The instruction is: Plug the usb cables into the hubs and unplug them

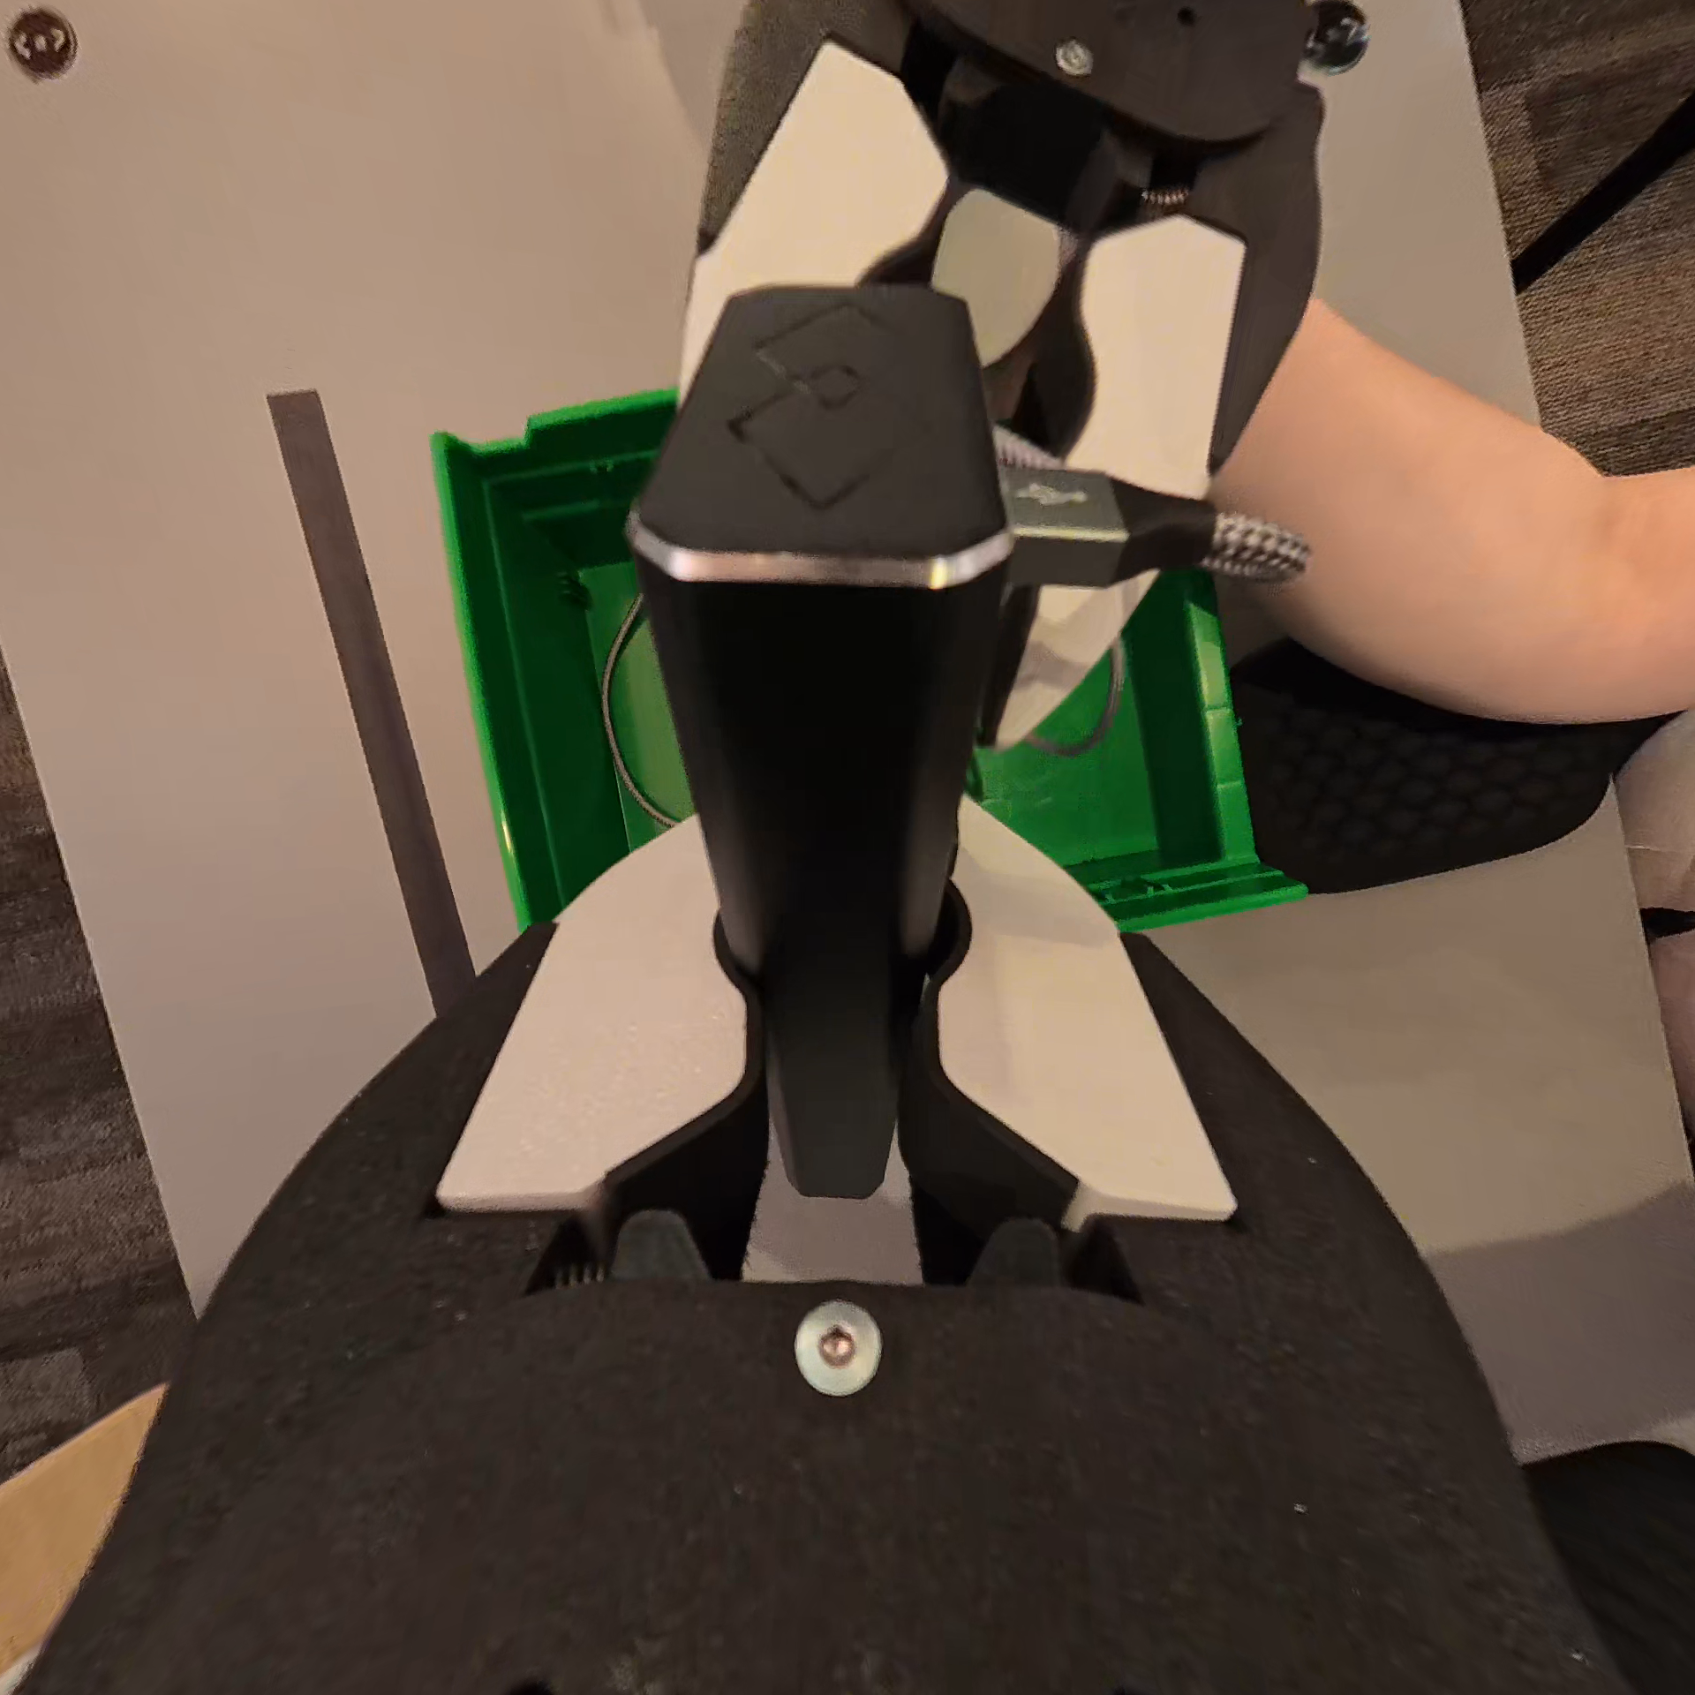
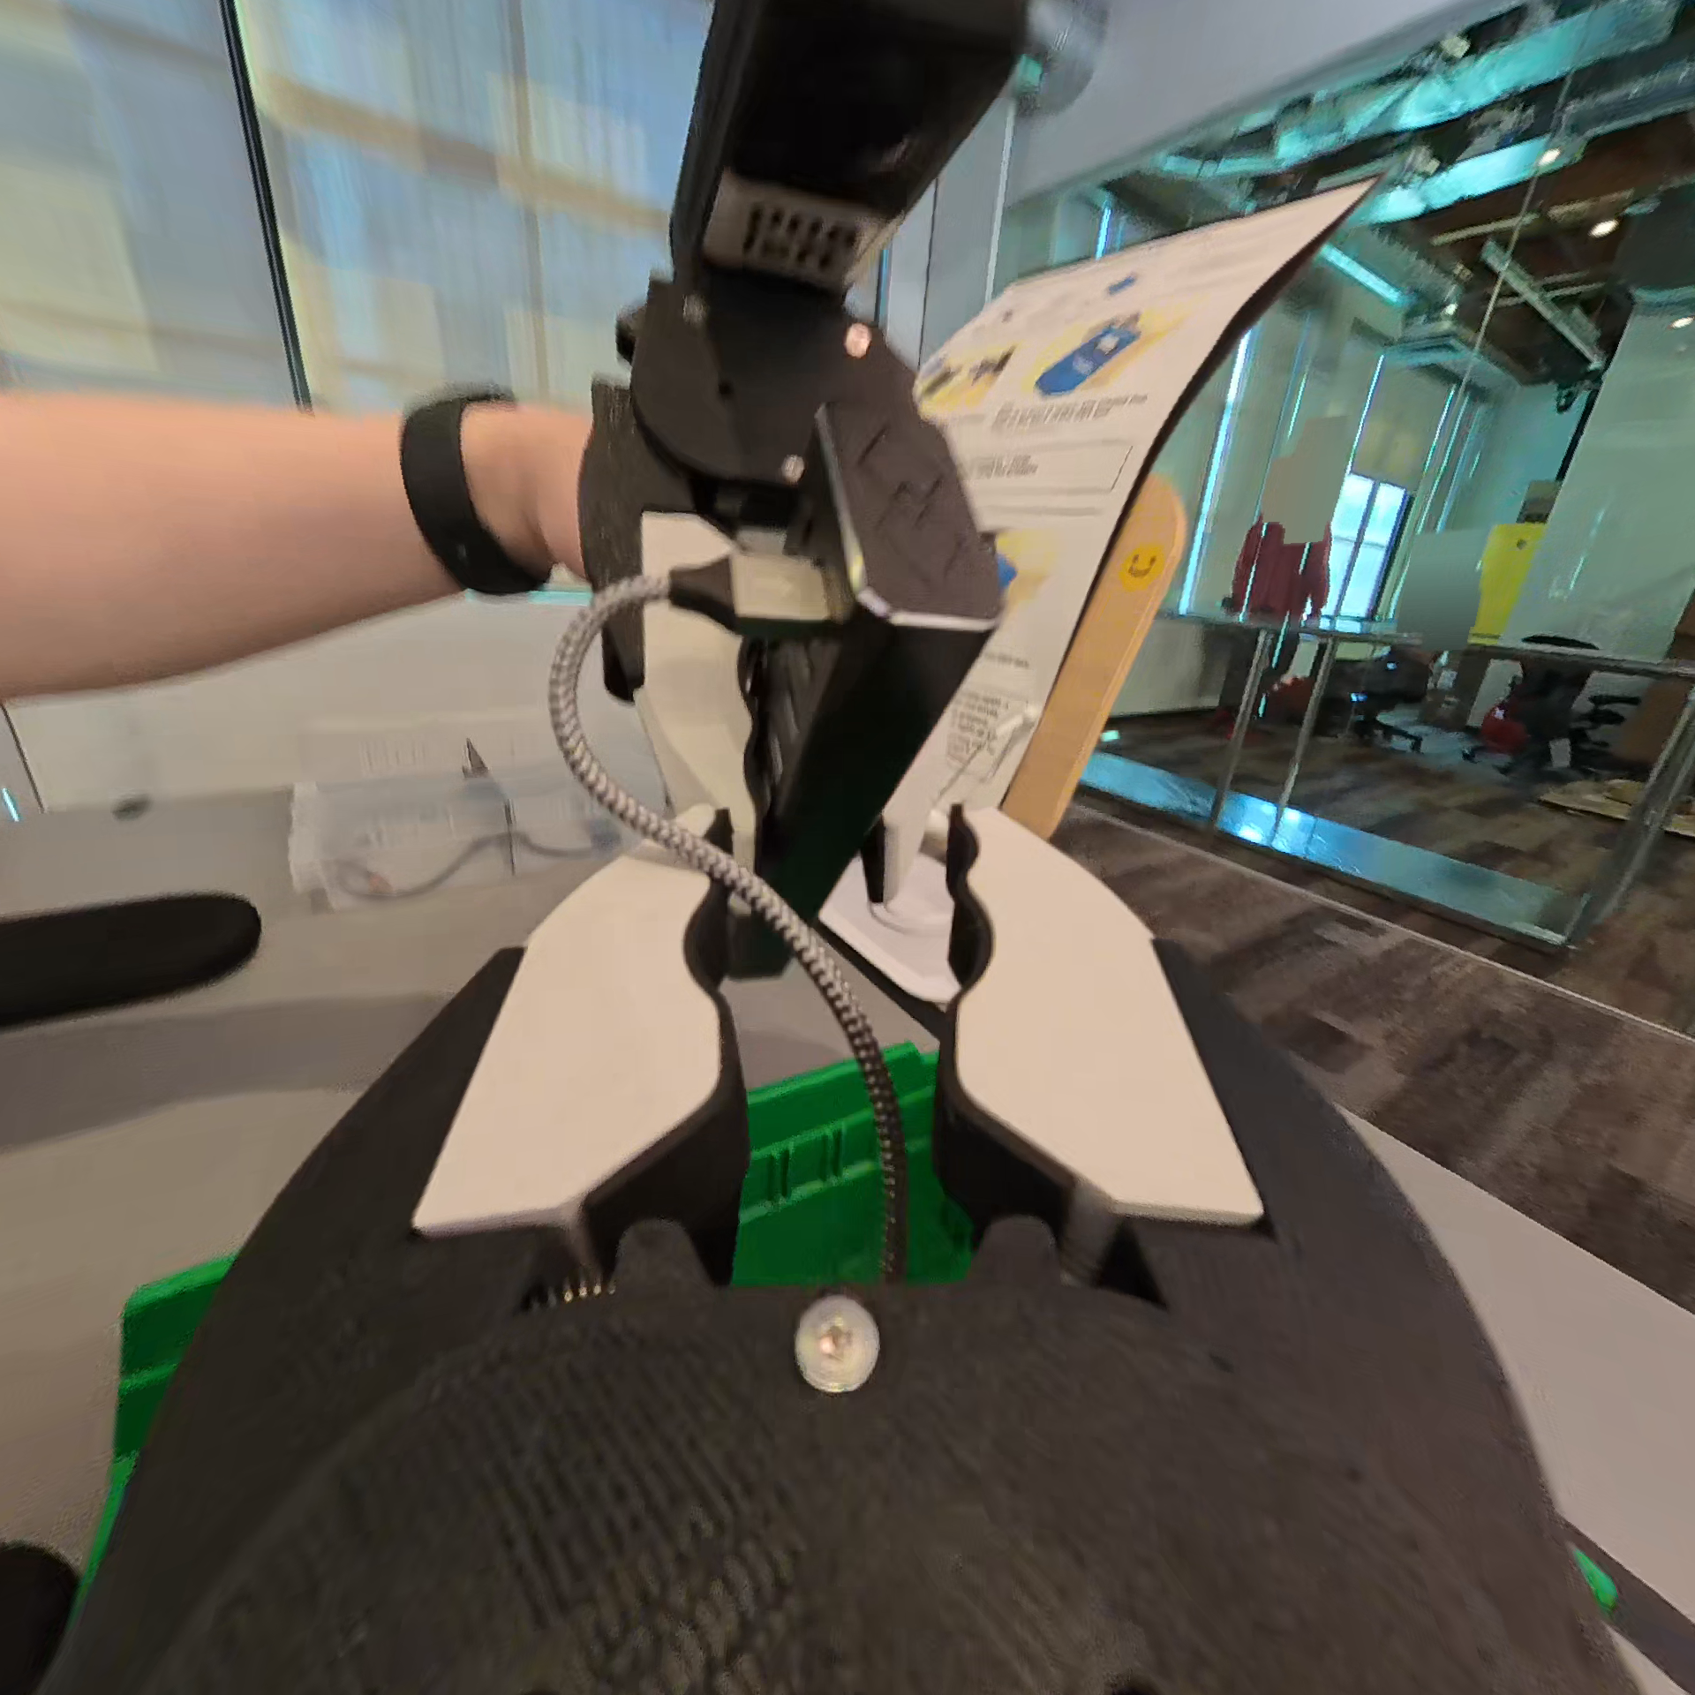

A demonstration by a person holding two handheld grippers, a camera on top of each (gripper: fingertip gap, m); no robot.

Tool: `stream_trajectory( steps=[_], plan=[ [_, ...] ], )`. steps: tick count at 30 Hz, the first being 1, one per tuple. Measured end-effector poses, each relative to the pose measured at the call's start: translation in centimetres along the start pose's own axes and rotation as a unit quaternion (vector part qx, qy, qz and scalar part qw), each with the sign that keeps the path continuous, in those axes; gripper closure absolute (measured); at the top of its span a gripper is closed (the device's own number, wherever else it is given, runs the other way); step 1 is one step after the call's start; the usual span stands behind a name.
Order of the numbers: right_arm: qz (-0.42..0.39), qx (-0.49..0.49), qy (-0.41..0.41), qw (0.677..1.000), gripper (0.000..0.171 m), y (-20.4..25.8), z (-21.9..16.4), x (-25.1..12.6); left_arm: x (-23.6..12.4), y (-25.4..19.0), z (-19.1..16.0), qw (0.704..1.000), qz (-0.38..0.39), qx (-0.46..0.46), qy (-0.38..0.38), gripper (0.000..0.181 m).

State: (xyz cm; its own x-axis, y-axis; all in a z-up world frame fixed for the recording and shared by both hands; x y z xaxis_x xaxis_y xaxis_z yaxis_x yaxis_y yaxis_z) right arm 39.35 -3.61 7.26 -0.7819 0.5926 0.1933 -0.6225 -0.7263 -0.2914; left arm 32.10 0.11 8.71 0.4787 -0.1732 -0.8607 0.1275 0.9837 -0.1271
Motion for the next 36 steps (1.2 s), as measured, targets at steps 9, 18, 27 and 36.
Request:
stream_trajectory(
  steps=[9,18,27,36],
  plan=[
    [0.003,0.048,-0.007,0.999,0.142,-0.6,0.0,0.5,1.2,0.1,1.0,1.000,0.014,0.020,0.000,0.151],
    [-0.049,0.035,0.032,0.998,0.144,-1.6,0.9,0.5,-1.1,1.2,-0.2,0.983,0.010,-0.056,-0.174,0.129],
    [-0.096,-0.028,0.288,0.952,0.144,-2.5,-4.5,1.4,-5.0,-4.3,-10.7,0.857,-0.132,-0.173,-0.467,0.147],
    [-0.022,-0.053,0.515,0.856,0.144,-1.1,-11.6,1.2,-10.2,-11.5,-16.1,0.847,-0.088,-0.148,-0.503,0.171]
  ],
)
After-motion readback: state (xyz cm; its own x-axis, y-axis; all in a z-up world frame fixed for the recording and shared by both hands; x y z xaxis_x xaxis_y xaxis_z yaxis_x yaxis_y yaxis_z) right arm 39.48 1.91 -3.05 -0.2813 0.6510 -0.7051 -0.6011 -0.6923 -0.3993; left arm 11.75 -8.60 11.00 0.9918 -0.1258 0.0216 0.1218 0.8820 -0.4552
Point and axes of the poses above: each gripper's, where its closed fingertips meet, x out along the fingers, z out of its top, y = z × x across the jaws, the point moved 5 cm from there along -x, back along the fingers, and after that the axes turned 13 degrees about -x, right-handed, at the moved point
